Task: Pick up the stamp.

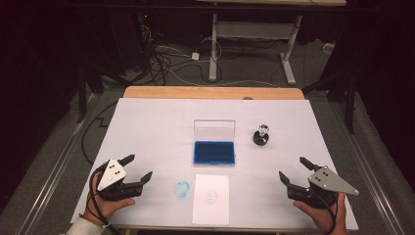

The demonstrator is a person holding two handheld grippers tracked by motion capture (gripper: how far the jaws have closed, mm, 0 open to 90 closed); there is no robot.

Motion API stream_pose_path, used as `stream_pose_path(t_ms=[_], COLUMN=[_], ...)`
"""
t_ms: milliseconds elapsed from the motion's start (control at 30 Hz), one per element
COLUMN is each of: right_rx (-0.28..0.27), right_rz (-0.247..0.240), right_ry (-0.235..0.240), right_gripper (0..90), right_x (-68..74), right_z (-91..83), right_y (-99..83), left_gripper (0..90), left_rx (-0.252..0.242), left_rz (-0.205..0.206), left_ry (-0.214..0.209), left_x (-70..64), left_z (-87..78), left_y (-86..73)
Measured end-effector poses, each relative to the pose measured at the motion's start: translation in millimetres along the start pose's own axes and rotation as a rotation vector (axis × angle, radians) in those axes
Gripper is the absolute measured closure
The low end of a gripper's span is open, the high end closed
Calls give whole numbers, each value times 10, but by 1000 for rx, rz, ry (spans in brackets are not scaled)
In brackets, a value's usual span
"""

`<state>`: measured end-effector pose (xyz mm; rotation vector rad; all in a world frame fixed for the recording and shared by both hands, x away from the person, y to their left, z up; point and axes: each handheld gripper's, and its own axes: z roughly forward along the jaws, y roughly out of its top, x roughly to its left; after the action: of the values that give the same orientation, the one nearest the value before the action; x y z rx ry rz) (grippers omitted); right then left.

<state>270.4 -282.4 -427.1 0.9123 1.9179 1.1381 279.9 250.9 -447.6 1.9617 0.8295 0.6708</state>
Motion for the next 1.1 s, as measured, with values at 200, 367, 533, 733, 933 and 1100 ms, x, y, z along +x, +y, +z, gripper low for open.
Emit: stream_pose_path(t_ms=[200,367,533,733,933,1100], right_rx=[22,34,52,82,130,174], right_rz=[-2,-15,-2,-2,-28,-19], right_ry=[4,4,23,32,42,56], right_gripper=[215,212,196,188,193,202], right_x=[18,12,-25,-151,-276,-391], right_z=[14,53,93,227,480,811], right_y=[-25,-4,18,128,377,620], left_gripper=[198,198,199,201,202,202], left_rx=[25,40,54,64,65,49], left_rz=[15,30,37,37,36,32], left_ry=[7,-9,-11,-16,-33,-35], left_x=[-44,-61,-82,-84,-81,-82], left_z=[33,59,79,108,113,96], left_y=[3,-19,-33,-40,-49,-50])
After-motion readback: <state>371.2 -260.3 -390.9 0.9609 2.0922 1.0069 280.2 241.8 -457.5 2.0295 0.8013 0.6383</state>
